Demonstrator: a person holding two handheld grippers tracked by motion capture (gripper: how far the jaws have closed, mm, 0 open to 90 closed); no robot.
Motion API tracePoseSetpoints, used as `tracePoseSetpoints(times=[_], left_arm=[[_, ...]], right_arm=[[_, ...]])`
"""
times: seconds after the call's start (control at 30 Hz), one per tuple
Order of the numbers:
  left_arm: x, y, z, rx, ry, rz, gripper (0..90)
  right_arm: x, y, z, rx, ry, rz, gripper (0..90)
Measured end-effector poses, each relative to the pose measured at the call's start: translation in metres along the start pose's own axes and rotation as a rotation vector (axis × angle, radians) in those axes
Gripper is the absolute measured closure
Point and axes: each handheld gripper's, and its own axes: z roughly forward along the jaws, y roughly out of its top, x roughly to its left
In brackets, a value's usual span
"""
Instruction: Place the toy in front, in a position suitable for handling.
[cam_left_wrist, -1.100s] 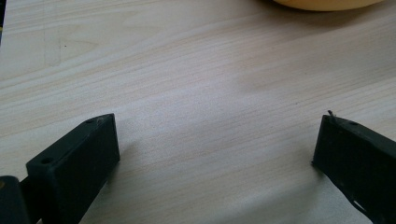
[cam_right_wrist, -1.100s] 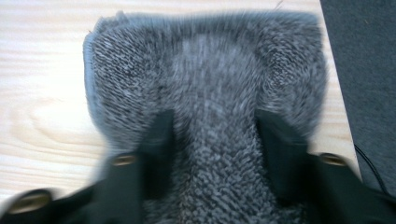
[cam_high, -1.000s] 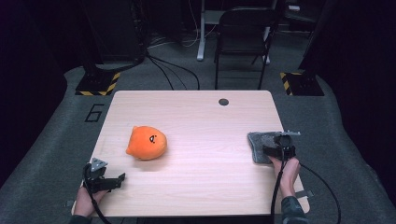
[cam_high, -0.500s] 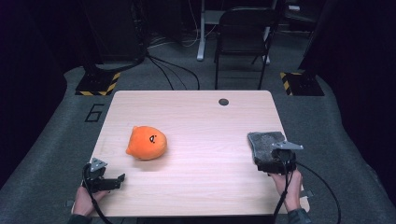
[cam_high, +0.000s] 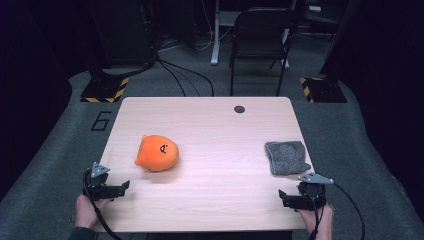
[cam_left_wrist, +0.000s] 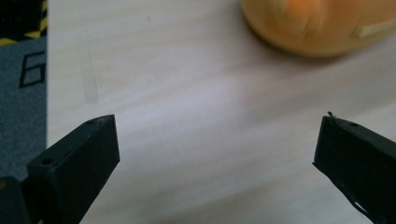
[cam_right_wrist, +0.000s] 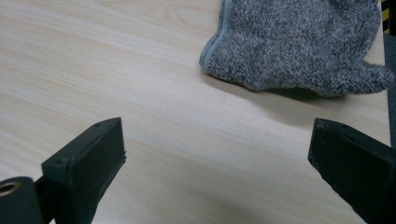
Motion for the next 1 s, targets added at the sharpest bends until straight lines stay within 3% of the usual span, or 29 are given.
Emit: tracePoseSetpoints(times=[0.13,0.2,0.37,0.6,0.73,0.83,0.9,1.0], left_arm=[[-0.004,0.029,-0.009,-0.090,-0.029,-0.022,0.1],[-0.008,0.045,-0.009,-0.109,-0.044,-0.013,0.1],[-0.013,0.071,-0.009,-0.141,-0.115,-0.005,0.1],[-0.018,0.095,-0.006,-0.190,-0.175,-0.005,0.2],[-0.021,0.102,0.012,-0.195,-0.204,-0.035,0.3],[-0.023,0.096,0.028,-0.166,-0.207,-0.039,2.3],[-0.021,0.093,0.037,-0.132,-0.232,-0.049,2.5],[-0.022,0.089,0.045,-0.130,-0.237,-0.057,5.0]], right_arm=[[0.004,0.004,0.003,-0.002,0.009,-0.012,3.5],[0.008,0.007,0.005,0.003,0.012,-0.032,3.6],[0.011,0.008,0.007,0.003,0.015,-0.028,3.6],[0.013,0.012,0.011,0.007,0.027,-0.040,3.6],[0.016,0.012,0.013,0.019,0.029,-0.047,3.6],[0.015,0.011,0.014,0.019,0.027,-0.057,3.6],[0.015,0.011,0.013,0.022,0.025,-0.050,3.6],[0.013,0.010,0.013,0.019,0.027,-0.046,3.7]])
